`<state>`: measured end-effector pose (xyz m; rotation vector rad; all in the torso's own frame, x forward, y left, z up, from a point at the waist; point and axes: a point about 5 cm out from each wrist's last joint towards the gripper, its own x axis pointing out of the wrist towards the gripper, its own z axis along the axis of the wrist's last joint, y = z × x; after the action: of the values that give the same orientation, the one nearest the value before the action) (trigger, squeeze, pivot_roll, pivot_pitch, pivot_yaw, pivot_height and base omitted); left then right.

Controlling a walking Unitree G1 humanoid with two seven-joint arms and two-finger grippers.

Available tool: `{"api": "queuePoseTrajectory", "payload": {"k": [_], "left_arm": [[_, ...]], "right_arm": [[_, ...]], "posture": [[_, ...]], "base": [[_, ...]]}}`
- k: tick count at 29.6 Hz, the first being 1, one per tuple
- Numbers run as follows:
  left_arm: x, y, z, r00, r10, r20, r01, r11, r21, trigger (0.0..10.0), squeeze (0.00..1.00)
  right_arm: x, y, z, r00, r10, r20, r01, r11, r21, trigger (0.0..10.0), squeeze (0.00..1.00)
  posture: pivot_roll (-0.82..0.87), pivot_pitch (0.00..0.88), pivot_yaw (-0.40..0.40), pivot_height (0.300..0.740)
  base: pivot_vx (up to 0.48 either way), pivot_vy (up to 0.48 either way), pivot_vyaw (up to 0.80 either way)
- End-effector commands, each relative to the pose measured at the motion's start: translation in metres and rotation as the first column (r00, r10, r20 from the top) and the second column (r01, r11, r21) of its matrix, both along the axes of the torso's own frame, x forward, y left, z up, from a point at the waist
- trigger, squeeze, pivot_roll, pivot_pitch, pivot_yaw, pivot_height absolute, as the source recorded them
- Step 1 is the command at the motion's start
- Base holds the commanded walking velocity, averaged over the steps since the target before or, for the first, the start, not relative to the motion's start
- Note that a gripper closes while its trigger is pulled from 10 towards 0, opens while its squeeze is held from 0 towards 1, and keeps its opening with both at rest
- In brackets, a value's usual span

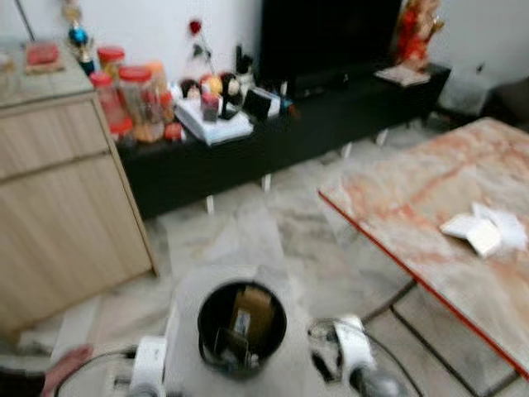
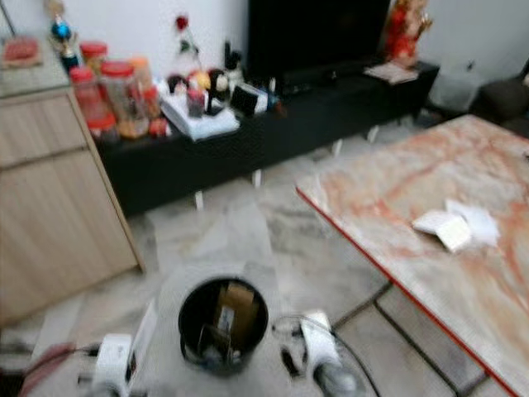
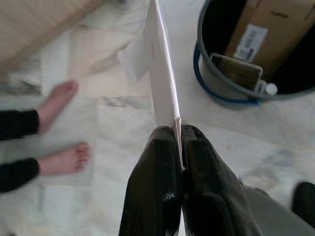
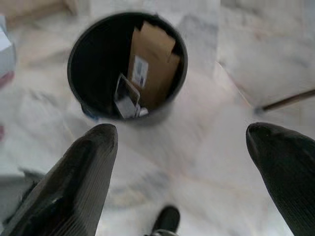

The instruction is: Picking trash to rubbish bin

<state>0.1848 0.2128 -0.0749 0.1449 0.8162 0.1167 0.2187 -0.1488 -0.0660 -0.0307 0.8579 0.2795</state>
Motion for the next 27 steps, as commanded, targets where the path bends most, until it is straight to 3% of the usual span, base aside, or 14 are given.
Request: {"api": "queuePoseTrajectory", "payload": {"k": [1, 27], "left_arm": [[0.0067, -0.0099, 0.0017, 1.0, -0.017, 0.02, 0.018, 1.0, -0.018, 10.0, 0.0], [0.0095, -0.0103, 0.0032, 0.999, -0.02, 0.029, 0.021, 1.0, -0.017, 10.0, 0.0]], "right_arm": [[-0.0051, -0.0154, -0.0025, 1.0, -0.02, -0.017, 0.02, 0.999, -0.037, 10.0, 0.0], [-0.0036, -0.0154, -0.0015, 1.0, 0.006, -0.009, -0.007, 0.999, -0.051, 10.0, 0.0]], "posture": [[-0.01, 0.0, -0.045, 0.74], [-0.01, 0.0, -0.044, 0.74]], "base": [[0.311, 0.0, 0.0], [0.308, 0.0, 0.0]]}}
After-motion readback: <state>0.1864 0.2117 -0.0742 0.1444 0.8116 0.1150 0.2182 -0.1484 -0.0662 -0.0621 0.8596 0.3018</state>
